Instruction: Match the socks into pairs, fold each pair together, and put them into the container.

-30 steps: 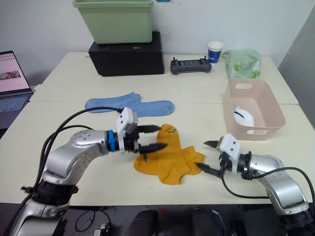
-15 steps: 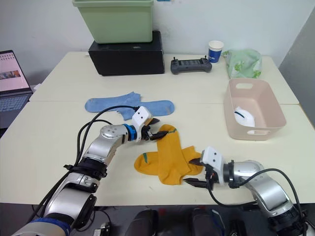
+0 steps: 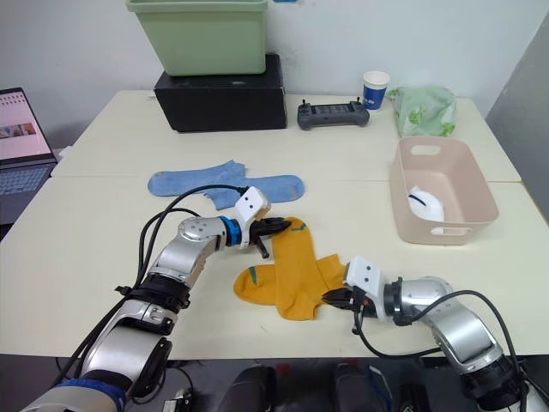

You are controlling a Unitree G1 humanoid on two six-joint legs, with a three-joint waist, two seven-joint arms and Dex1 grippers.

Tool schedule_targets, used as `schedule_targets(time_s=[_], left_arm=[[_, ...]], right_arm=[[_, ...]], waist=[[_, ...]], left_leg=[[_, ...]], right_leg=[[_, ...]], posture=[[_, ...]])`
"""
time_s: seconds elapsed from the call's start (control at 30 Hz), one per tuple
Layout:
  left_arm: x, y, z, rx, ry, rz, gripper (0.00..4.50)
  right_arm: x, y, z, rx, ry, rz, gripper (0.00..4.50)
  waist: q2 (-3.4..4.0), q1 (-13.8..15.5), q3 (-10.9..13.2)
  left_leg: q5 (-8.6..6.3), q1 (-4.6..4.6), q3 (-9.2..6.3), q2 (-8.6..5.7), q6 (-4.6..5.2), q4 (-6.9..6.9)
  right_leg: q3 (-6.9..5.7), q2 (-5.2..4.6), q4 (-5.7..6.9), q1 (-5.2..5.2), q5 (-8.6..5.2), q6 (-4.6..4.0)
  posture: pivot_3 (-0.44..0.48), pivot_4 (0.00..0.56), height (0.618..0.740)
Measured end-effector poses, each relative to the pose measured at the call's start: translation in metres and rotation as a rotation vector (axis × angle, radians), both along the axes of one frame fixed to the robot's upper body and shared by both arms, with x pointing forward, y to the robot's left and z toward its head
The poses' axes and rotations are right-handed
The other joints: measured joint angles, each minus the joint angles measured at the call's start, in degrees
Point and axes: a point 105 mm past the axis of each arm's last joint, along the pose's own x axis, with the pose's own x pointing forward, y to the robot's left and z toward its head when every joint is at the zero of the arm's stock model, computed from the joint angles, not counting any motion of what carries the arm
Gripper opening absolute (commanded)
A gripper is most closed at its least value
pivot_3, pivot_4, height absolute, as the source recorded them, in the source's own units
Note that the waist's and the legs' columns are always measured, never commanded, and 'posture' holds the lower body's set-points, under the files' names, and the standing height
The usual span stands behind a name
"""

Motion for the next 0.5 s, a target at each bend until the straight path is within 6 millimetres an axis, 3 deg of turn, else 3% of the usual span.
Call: schedule_targets(time_s=[0.27,0.4,0.5], left_arm=[[-0.006,0.003,-0.001,-0.003,0.010,-0.006,0.02],[-0.006,0.005,-0.001,-0.004,0.017,0.002,0.00],[-0.007,0.005,-0.001,-0.005,0.016,0.001,0.00]], right_arm=[[-0.001,-0.004,0.009,-0.036,-0.084,0.068,0.00],[-0.007,0.002,0.007,-0.075,-0.166,0.169,0.88],[-0.011,0.005,0.001,-0.093,-0.196,0.225,0.88]], waist=[[0.00,0.0,0.0],[0.00,0.0,0.0],[0.00,0.0,0.0]], left_leg=[[0.00,0.00,0.00,0.02,0.00,0.01],[0.00,0.01,-0.01,0.00,0.00,0.01],[0.00,0.01,0.00,0.02,0.00,0.02]], right_leg=[[0.00,0.00,0.00,0.00,0.00,0.00],[-0.01,0.01,0.01,0.00,0.00,0.00],[-0.01,0.00,0.00,0.01,0.00,0.00]], posture=[[0.000,0.150,0.740],[0.000,0.150,0.740],[0.000,0.150,0.740]])
